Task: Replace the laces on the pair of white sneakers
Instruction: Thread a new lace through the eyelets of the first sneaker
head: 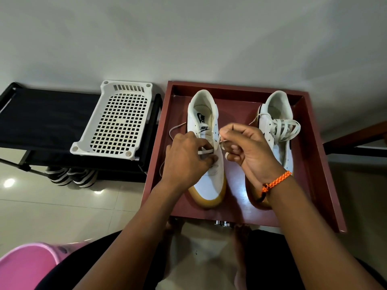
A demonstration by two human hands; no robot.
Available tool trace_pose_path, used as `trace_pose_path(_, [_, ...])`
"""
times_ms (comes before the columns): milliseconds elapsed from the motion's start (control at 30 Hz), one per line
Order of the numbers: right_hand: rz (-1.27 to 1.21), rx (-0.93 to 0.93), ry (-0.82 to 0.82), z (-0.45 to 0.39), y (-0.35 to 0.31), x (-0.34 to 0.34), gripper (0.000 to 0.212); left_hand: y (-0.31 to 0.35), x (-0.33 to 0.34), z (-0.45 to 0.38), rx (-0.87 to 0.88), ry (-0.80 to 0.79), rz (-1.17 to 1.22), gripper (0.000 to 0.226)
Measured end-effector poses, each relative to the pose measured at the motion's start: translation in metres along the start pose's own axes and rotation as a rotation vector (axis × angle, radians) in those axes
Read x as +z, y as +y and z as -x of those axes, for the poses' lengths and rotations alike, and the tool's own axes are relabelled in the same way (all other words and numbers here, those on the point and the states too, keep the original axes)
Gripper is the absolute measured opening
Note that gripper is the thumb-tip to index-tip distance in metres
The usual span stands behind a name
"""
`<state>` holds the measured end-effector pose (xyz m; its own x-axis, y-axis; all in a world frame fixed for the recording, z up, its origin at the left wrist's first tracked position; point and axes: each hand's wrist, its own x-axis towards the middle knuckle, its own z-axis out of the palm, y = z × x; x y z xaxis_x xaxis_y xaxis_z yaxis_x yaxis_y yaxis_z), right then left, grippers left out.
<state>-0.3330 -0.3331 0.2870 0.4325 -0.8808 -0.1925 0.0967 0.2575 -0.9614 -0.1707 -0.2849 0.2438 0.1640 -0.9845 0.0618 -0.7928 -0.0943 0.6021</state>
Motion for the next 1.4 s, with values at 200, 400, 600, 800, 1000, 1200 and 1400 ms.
trace_pose_path(200, [-0.399, -0.013, -0.03, 0.009, -0.021, -0.006, 0.017, -0.003, -0.003, 0.004, -0.021, 0.026, -0.067, 0.038])
trace_pose_path(400, [-0.555, 0.011, -0.027, 0.009, -0.023, -0.015, 0.02, -0.002, -0.007, 0.005, -0.023, -0.005, -0.05, 0.038])
trace_pose_path(600, [0.99, 0.192, 0.368, -0.002, 0.011, -0.02, 0.05, -0.002, -0.011, 0.004, -0.023, -0.025, 0.013, 0.048])
trace_pose_path(800, [0.897, -0.038, 0.513, -0.005, 0.011, -0.017, 0.039, -0.001, -0.013, 0.001, -0.03, 0.025, 0.126, 0.058])
trace_pose_path(1000, [0.446, -0.12, 0.355, -0.008, 0.012, -0.011, 0.051, 0.007, -0.013, -0.003, -0.002, 0.154, 0.345, 0.009])
trace_pose_path(1200, [0.437, -0.233, 0.247, -0.011, 0.016, 0.003, 0.051, 0.015, -0.012, -0.001, -0.037, -0.053, 0.481, 0.046])
trace_pose_path(1400, [0.581, -0.299, 0.181, -0.009, 0.016, 0.012, 0.026, 0.005, -0.018, -0.01, -0.055, 0.024, 0.54, 0.034])
